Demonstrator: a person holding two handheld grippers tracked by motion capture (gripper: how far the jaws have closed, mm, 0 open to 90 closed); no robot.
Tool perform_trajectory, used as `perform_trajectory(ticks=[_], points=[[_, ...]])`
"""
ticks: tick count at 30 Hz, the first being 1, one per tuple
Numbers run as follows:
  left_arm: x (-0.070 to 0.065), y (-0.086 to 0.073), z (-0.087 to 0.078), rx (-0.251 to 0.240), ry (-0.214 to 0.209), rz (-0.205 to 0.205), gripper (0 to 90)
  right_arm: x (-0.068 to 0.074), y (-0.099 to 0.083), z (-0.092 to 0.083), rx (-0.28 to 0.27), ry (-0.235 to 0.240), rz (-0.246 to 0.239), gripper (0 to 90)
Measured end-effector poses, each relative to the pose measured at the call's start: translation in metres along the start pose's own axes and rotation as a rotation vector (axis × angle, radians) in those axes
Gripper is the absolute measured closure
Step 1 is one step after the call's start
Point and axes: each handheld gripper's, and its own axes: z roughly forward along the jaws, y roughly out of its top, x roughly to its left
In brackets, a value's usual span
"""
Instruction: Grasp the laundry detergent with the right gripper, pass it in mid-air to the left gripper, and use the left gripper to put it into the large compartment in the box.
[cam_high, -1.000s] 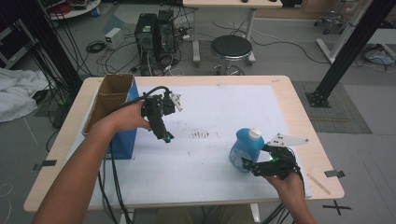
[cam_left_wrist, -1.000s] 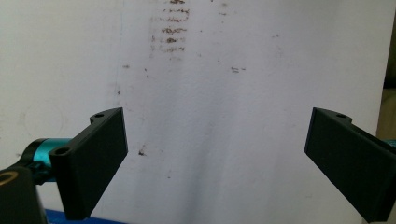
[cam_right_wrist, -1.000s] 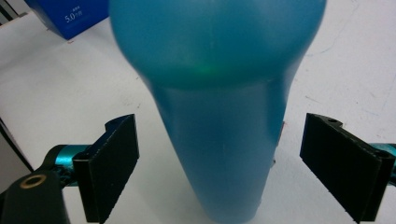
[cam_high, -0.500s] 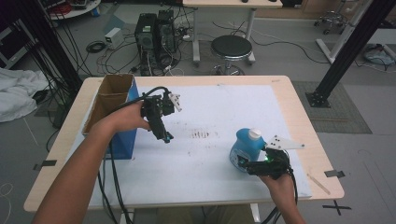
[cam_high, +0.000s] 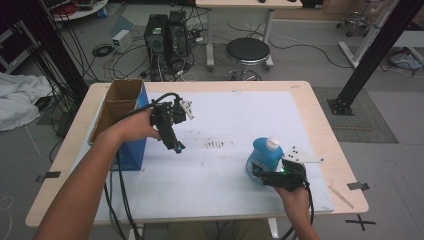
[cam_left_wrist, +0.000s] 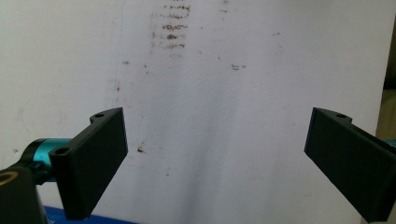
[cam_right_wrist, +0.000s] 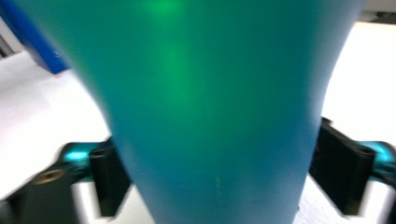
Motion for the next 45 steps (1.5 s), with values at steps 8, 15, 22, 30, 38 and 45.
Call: perform_trajectory(ticks=[8,15,22,30,38,45], points=[[0.0004,-0.001,-0.0002,0.001,0.0,0.002,5.9,0.0001,-0.0017,0.0009,-0.006,-0.008,0.006,19.1],[0.0005,-0.0014,-0.0004,0.002,0.001,0.0,6.0,-0.0002,-0.0028,-0.0004,-0.022,-0.002,0.004,26.6],[0.0003,-0.001,-0.0001,0.001,0.0,-0.002,5.9,0.0009,-0.0032,-0.0001,-0.025,-0.001,-0.015,31.0],[0.0003,-0.001,0.0003,0.003,-0.002,-0.004,5.9,0.0023,-0.0034,-0.0007,-0.038,-0.009,-0.03,37.9],[0.0008,-0.0014,0.0017,0.002,-0.003,-0.005,6.0,0.0049,-0.0041,-0.0016,-0.052,-0.027,-0.061,43.5],[0.001,-0.0019,0.0018,0.004,0.0,-0.005,5.9,0.007,-0.0028,-0.0026,-0.046,-0.043,-0.084,45.3]])
